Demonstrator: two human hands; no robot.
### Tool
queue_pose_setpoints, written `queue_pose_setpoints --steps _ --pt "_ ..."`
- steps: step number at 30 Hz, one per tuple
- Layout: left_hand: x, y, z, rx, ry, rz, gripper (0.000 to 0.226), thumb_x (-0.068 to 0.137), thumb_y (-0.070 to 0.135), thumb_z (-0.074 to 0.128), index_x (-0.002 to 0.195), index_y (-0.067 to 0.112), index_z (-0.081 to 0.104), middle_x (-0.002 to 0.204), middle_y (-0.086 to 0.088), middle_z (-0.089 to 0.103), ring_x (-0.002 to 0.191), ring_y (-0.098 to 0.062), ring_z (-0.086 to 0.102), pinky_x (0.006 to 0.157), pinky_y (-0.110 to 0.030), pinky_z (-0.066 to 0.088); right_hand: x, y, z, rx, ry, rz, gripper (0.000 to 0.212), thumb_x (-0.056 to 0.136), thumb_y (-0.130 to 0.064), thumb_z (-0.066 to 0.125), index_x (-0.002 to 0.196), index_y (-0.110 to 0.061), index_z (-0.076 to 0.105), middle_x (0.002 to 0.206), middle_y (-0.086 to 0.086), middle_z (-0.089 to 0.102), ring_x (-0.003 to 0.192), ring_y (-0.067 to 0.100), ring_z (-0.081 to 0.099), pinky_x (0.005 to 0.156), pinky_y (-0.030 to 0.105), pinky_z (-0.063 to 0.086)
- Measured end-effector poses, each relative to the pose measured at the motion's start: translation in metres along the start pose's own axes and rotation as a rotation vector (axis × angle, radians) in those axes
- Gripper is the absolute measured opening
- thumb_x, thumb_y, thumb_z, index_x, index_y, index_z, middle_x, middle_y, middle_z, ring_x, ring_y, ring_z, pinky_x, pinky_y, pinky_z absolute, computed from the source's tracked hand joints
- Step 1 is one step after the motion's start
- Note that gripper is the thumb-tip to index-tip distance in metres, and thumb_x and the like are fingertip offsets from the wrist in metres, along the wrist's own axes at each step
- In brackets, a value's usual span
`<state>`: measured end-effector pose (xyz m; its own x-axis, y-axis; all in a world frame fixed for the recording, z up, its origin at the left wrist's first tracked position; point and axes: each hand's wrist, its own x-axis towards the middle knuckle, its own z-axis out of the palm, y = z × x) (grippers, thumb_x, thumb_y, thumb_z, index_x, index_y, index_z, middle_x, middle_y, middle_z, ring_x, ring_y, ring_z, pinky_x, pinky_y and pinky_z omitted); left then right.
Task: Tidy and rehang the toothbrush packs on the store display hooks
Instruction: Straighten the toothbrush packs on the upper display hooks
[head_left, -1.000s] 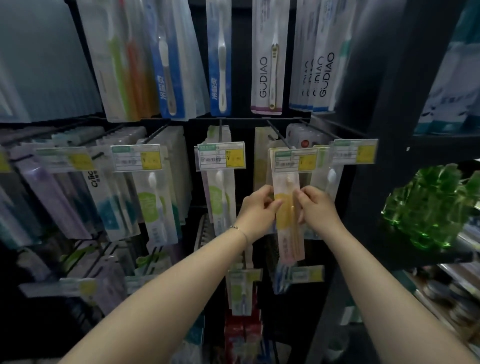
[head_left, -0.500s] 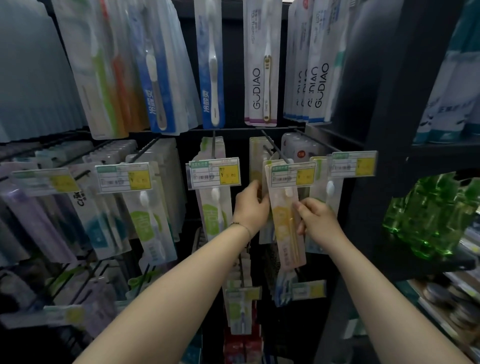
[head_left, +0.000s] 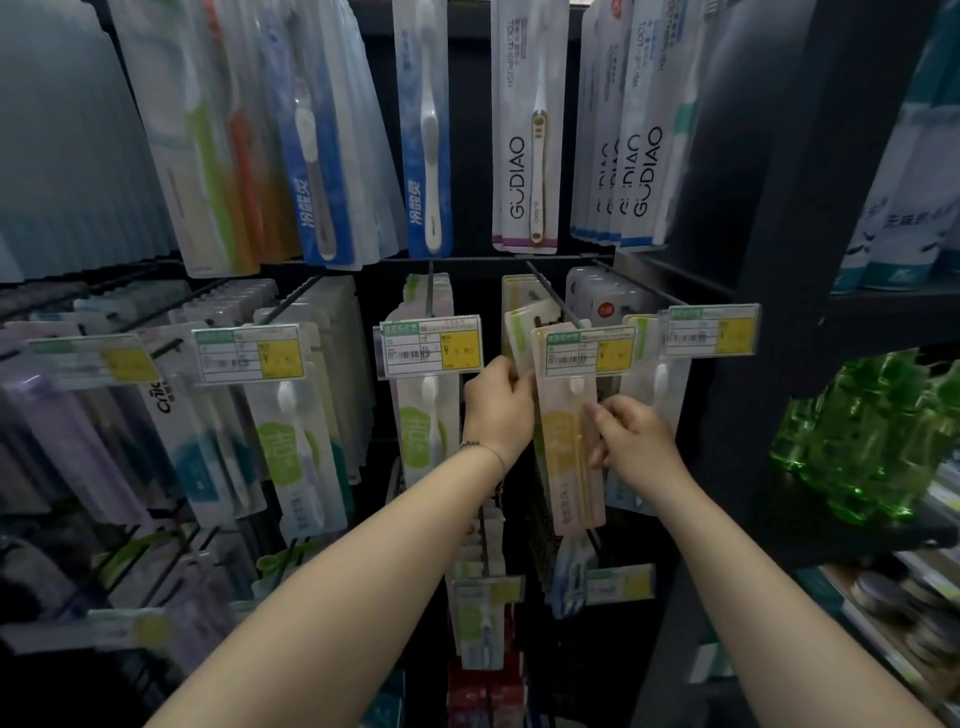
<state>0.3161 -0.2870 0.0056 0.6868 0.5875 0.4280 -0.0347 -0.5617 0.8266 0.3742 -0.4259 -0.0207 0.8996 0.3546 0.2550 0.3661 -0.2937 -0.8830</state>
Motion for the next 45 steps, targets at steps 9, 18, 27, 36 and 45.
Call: queue_pose_setpoints --steps 9,18,27,36,45 --pt "-0.035 0.003 -0.022 0.297 -0.094 0.14 0.02 0.101 0.023 0.042 0.091 0.006 0.046 0.082 -0.015 0.06 0.07 -0.032 0.059 0.059 -0.042 0.051 -0.003 -0.001 0.001 0.017 0.188 -0.036 0.028 0.097 -0.022 0.051 0.077 -0.011 0.066 0.065 0.012 0.066 0.064 0.027 0.065 0.065 0.038 0.054" --pt "-0.064 -0.023 -0.068 0.235 -0.068 0.189 0.023 0.098 0.023 0.05 0.08 0.01 0.047 0.07 -0.007 0.058 0.062 -0.025 0.062 0.059 -0.044 0.055 -0.022 -0.008 0.016 0.068 0.356 -0.078 0.012 0.096 -0.015 0.051 0.101 -0.015 0.062 0.088 -0.002 0.061 0.077 0.009 0.058 0.062 0.013 0.041" --pt "-0.081 -0.047 -0.094 -0.022 -0.041 -0.037 0.019 0.099 0.02 0.049 0.095 0.005 0.059 0.084 -0.01 0.068 0.067 -0.015 0.069 0.066 -0.035 0.059 -0.05 -0.031 0.068 0.188 -0.328 -0.285 0.01 0.093 -0.019 0.058 0.086 -0.022 0.064 0.072 -0.006 0.065 0.055 0.002 0.06 0.051 0.018 0.048" --pt "-0.061 -0.051 -0.106 -0.443 -0.045 -0.246 0.018 0.101 0.013 0.044 0.1 0.0 0.056 0.083 -0.015 0.066 0.057 -0.016 0.067 0.056 -0.023 0.056 -0.027 -0.057 0.087 -0.025 -0.238 -0.363 0.022 0.093 -0.028 0.058 0.073 -0.025 0.066 0.066 -0.008 0.064 0.064 0.007 0.059 0.062 0.027 0.045" --pt "-0.031 -0.035 -0.105 -0.345 -0.074 -0.118 0.022 0.099 0.018 0.051 0.079 0.013 0.058 0.069 -0.003 0.066 0.058 -0.02 0.068 0.056 -0.025 0.055 -0.016 -0.062 0.085 -0.036 -0.024 -0.398 0.023 0.096 -0.027 0.053 0.074 -0.021 0.061 0.065 -0.006 0.059 0.06 0.002 0.052 0.055 0.021 0.038"
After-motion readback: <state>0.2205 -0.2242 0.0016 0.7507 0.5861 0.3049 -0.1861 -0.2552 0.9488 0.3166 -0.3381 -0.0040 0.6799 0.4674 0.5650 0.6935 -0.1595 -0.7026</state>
